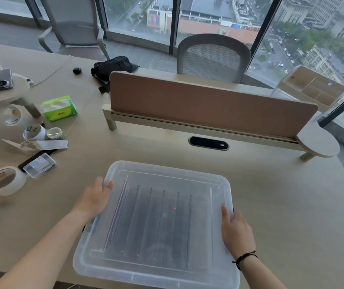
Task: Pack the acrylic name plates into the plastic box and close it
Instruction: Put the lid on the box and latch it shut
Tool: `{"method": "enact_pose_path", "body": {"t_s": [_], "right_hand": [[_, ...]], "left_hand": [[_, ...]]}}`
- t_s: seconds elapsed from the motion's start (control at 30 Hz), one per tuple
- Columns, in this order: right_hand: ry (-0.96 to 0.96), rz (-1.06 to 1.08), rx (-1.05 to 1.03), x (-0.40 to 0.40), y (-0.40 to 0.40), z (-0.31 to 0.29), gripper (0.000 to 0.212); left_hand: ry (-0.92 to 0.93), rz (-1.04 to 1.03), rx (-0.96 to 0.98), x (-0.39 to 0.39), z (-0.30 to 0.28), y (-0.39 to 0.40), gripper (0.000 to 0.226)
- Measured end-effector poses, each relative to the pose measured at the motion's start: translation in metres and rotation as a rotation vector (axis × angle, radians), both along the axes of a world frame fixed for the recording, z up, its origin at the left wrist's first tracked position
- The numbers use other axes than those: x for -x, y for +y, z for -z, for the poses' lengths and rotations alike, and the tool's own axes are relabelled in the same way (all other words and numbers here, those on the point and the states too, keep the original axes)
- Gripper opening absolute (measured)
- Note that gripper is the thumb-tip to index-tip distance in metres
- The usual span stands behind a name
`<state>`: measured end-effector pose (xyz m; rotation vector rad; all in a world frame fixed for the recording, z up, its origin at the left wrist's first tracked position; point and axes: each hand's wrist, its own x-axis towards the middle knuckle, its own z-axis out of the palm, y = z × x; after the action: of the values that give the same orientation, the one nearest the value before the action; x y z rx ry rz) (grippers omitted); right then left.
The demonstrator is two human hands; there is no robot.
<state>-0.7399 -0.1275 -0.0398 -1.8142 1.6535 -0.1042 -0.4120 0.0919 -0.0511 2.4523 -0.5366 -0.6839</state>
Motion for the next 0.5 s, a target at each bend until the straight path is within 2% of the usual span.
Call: {"method": "enact_pose_path", "body": {"t_s": [0.13, 0.4, 0.5], "right_hand": [[0.037, -0.012, 0.023, 0.0, -0.001, 0.002, 0.051], [0.054, -0.022, 0.053, 0.001, -0.002, 0.007, 0.053], [0.047, -0.03, 0.059, 0.001, -0.005, 0.007, 0.054]], "left_hand": [[-0.035, -0.006, -0.028, 0.004, 0.001, -0.002, 0.041], [-0.218, -0.046, -0.102, 0.011, 0.004, -0.003, 0.045], [-0.264, -0.063, -0.076, 0.011, 0.003, -0.005, 0.042]]}}
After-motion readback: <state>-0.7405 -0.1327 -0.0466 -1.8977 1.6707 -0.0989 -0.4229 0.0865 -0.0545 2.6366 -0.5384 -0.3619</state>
